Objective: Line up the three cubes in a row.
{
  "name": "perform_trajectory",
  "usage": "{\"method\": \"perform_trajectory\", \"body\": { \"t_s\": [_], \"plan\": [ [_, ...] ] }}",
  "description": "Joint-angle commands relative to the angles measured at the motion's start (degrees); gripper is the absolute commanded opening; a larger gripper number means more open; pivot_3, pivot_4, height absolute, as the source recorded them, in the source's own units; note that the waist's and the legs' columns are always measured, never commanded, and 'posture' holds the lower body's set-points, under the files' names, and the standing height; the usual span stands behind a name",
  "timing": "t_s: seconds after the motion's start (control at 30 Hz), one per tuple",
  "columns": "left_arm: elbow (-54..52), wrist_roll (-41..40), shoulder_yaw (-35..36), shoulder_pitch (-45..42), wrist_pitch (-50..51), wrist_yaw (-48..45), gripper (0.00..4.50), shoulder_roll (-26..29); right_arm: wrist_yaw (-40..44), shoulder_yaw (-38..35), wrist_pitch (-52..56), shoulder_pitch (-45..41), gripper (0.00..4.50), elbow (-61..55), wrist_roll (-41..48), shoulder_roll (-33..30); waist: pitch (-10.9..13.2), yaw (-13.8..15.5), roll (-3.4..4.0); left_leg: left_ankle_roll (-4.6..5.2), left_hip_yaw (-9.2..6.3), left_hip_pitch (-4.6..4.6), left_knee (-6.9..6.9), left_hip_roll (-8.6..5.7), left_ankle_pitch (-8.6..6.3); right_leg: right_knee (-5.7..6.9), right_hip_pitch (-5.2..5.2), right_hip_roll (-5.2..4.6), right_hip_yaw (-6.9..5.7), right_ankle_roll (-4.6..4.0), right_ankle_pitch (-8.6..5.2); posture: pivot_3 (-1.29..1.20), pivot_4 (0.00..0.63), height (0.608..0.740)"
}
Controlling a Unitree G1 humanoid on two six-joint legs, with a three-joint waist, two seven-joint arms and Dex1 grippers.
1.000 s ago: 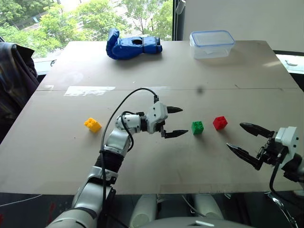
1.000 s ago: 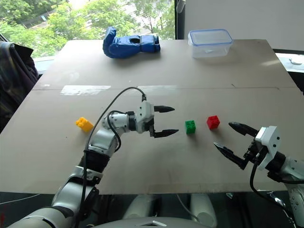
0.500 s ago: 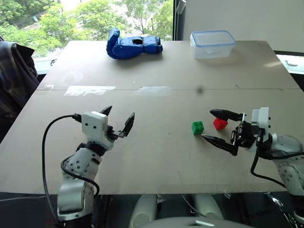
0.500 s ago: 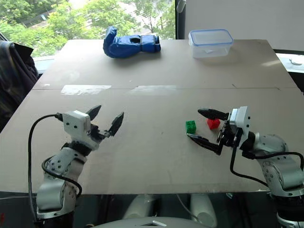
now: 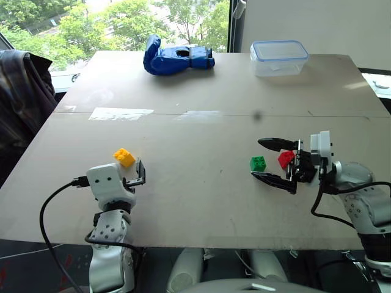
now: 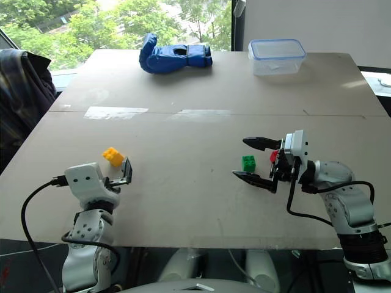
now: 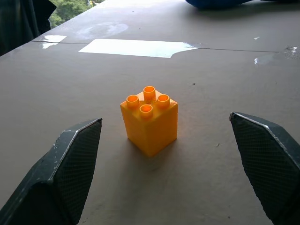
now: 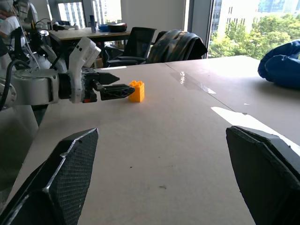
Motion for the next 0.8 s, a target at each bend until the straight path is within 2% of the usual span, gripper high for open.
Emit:
{"method": "perform_trajectory", "body": {
  "t_s": [0.03, 0.37, 0.73, 0.77, 0.8],
  "plan": [
    [3.7, 1.4, 1.6, -2.5, -0.6, 2.4, 4.48, 1.4, -0.4, -0.3, 0.0, -0.1, 4.50, -2.2, 0.2, 0.3, 0.0, 0.0, 0.00, 0.00, -0.01, -0.01, 0.00, 0.00, 0.00, 0.00, -0.01, 0.00, 0.00, 0.00, 0.00, 0.00, 0.150, 0.740],
    [17.1, 2.2, 1.5, -12.2, -3.4, 10.3, 4.48, -0.7, -1.7, -0.8, -0.5, 1.9, 4.50, -3.7, -0.2, 0.8, 0.0, 0.1, -0.02, -0.06, -0.06, -0.04, 0.00, -0.02, 0.03, 0.01, -0.02, -0.07, -0.05, 0.00, 0.00, 0.00, 0.150, 0.740],
    [20.9, 1.1, 2.2, -16.2, -5.2, 14.8, 4.48, -3.6, -2.0, -0.9, -1.0, 3.0, 4.50, -4.5, -0.8, 0.6, 0.0, 0.2, -0.01, -0.13, -0.05, -0.03, 0.00, -0.04, 0.07, 0.03, -0.02, -0.09, -0.04, 0.01, 0.01, 0.00, 0.150, 0.740],
    [20.9, 1.2, 2.1, -16.2, -5.2, 14.9, 3.99, -3.7, -2.0, -1.0, -1.0, 3.0, 4.50, -4.5, -0.8, 0.5, 0.0, 0.1, -0.01, -0.13, -0.05, -0.03, 0.00, -0.04, 0.08, 0.03, -0.02, -0.09, -0.04, 0.01, 0.01, 0.00, 0.150, 0.740],
    [21.0, 1.5, 2.1, -16.2, -5.1, 15.4, 3.86, -3.9, -2.0, -1.0, -1.1, 3.0, 4.50, -4.5, -0.8, 0.5, 0.0, 0.1, -0.01, -0.14, -0.04, -0.02, 0.00, -0.05, 0.08, 0.03, -0.02, -0.09, -0.03, 0.01, 0.01, 0.00, 0.150, 0.740]
  ]
}}
